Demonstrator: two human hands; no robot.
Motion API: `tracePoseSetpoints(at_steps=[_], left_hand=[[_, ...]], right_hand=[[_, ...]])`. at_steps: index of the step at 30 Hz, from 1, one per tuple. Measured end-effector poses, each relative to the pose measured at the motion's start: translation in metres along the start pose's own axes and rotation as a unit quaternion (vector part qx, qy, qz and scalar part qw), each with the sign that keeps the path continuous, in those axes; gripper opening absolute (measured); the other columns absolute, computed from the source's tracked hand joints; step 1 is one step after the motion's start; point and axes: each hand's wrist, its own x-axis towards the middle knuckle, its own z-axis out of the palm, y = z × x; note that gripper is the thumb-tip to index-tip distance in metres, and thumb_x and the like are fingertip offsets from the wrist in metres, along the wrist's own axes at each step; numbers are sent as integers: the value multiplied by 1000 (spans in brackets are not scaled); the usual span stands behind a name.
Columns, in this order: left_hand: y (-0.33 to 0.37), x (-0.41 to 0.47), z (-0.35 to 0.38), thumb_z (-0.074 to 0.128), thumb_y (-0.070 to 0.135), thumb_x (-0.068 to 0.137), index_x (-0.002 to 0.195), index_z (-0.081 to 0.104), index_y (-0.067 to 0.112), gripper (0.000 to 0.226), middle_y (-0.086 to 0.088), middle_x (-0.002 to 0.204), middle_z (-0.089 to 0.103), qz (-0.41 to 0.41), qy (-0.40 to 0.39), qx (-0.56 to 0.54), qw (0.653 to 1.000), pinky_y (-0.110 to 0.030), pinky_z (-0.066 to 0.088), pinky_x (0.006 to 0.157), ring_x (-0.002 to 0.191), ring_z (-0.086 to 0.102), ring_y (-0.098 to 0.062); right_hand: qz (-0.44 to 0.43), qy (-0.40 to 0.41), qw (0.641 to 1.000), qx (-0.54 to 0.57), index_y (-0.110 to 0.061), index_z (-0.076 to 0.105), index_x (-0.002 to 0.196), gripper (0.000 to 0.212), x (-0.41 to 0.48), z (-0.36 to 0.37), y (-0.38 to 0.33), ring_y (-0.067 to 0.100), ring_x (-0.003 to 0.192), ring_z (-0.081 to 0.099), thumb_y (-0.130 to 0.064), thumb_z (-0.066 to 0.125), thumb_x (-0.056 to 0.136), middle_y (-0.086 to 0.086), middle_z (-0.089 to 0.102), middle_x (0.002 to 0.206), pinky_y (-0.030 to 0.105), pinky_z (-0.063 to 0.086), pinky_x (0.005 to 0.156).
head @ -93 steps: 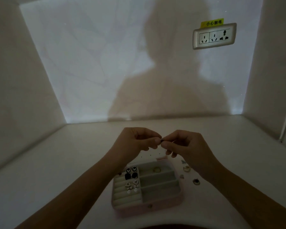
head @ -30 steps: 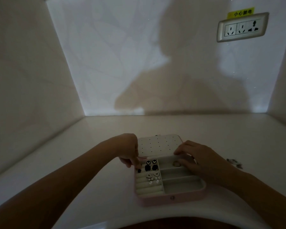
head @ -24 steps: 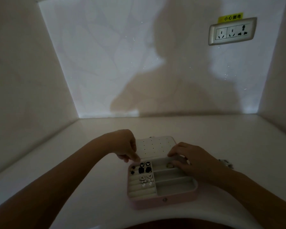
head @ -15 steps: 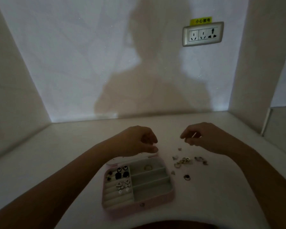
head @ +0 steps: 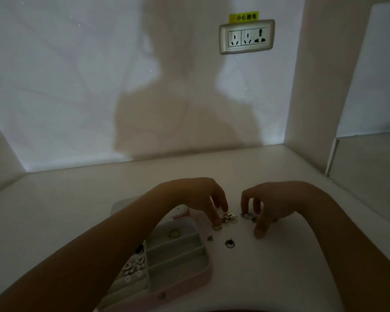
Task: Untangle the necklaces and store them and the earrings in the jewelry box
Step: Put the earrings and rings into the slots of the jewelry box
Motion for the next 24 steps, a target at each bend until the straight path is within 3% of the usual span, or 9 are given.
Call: tracePoseSetpoints(at_steps=[7,10,14,17,24], left_hand=[[1,12,0,69,39,80,106,69,19,32,4,107,67,11,27,-36,999,-22,46,80,94,60,-12],[3,19,5,71,37,79,99,71,18,27,2,100,70,15,44,-73,996,-20,51,75,90,64,-13],[7,24,6,73,21,79,99,71,12,22,-6,98,72,20,22,-126,992,-17,53,72,78,66,-10],[10,23,4,73,18,79,102,70,11,24,-4,97,70,18,-8,-117,993,-16,53,71,74,65,-9],[4,14,3,69,12,82,106,69,12,24,-7,103,71,29,-31,-131,990,-19,54,77,81,65,-10]], right_hand=[[-16,-23,999,21,-27,61,77,27,4,2,4,9,62,59,-23,85,66,-5,61,83,17,47,55],[-14,-26,999,32,-25,61,77,26,6,2,5,9,63,60,-21,84,67,-4,62,80,17,48,55],[-13,-24,999,42,-23,61,78,26,8,3,5,14,70,62,-19,84,67,-1,63,83,21,54,66],[-12,-22,999,46,-22,61,79,26,9,3,5,12,66,62,-19,84,67,-1,62,84,19,52,60],[-8,-19,999,36,-22,61,80,27,8,5,4,15,71,63,-19,84,67,-2,61,84,23,55,67]])
